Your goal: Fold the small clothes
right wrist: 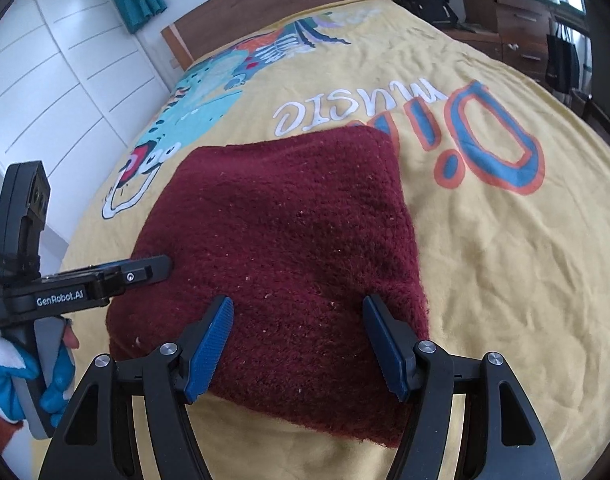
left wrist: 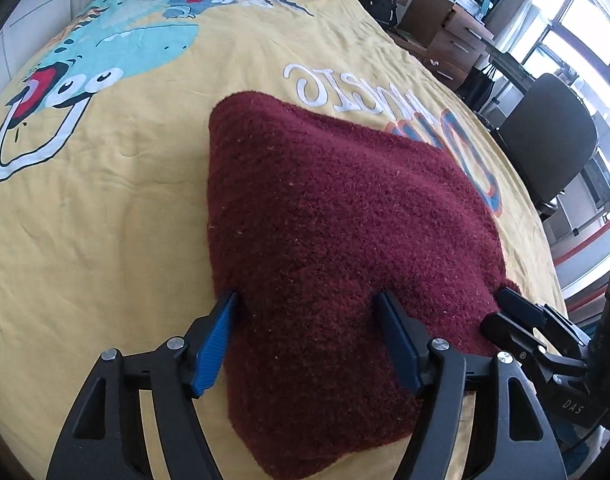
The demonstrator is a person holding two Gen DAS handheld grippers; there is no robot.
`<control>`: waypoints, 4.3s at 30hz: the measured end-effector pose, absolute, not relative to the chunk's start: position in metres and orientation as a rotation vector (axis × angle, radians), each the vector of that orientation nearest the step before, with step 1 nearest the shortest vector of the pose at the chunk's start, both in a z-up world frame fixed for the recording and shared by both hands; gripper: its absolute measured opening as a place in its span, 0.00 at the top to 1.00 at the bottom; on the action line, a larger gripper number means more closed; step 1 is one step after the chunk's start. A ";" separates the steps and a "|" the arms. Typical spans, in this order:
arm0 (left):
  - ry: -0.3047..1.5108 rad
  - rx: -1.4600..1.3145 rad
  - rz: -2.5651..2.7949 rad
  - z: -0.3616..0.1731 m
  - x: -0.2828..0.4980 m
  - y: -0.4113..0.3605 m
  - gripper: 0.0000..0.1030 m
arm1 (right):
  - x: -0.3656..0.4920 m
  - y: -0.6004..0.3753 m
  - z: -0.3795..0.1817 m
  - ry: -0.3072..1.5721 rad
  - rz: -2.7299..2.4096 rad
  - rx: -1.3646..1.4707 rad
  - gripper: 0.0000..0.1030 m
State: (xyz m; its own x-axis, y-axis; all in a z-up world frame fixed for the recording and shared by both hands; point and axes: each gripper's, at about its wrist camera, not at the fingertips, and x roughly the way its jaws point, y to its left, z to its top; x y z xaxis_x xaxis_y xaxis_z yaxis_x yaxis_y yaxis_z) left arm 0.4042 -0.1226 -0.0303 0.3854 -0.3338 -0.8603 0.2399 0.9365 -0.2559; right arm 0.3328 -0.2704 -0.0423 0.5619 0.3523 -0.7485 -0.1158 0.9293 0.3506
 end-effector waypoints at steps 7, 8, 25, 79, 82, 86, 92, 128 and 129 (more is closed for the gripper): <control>1.116 -0.084 -0.374 -0.037 0.382 -0.130 0.34 | 0.314 -0.276 -0.058 0.943 0.305 0.299 0.33; 1.114 -0.088 -0.374 -0.038 0.379 -0.130 0.34 | 0.312 -0.275 -0.059 0.943 0.305 0.296 0.33; 1.114 -0.204 -0.374 -0.018 0.393 -0.089 0.22 | 0.325 -0.270 -0.014 0.907 0.256 0.287 0.32; 1.130 -0.453 -0.431 -0.021 0.404 0.089 0.32 | 0.405 -0.223 -0.073 1.097 0.554 0.532 0.48; 1.119 -0.435 -0.419 -0.011 0.387 0.096 0.32 | 0.391 -0.235 -0.061 1.096 0.542 0.464 0.45; 1.083 -0.351 -0.412 0.000 0.352 0.098 0.32 | 0.363 -0.243 -0.057 1.104 0.513 0.392 0.45; 1.093 -0.242 -0.338 -0.028 0.325 0.071 0.21 | 0.350 -0.247 -0.077 1.142 0.364 0.346 0.37; 0.818 -0.066 -0.048 0.085 0.138 0.057 0.07 | 0.124 -0.218 0.051 0.870 0.114 0.238 0.24; 0.811 -0.055 -0.043 0.085 0.134 0.056 0.07 | 0.118 -0.217 0.054 0.861 0.106 0.231 0.23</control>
State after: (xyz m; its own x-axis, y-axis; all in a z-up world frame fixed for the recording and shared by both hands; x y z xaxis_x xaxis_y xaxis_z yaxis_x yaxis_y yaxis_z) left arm 0.1345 0.0558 0.0851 0.6880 -0.0599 -0.7233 0.0174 0.9977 -0.0661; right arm 0.1182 -0.2173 0.0537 0.6486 0.1851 -0.7383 0.0009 0.9698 0.2439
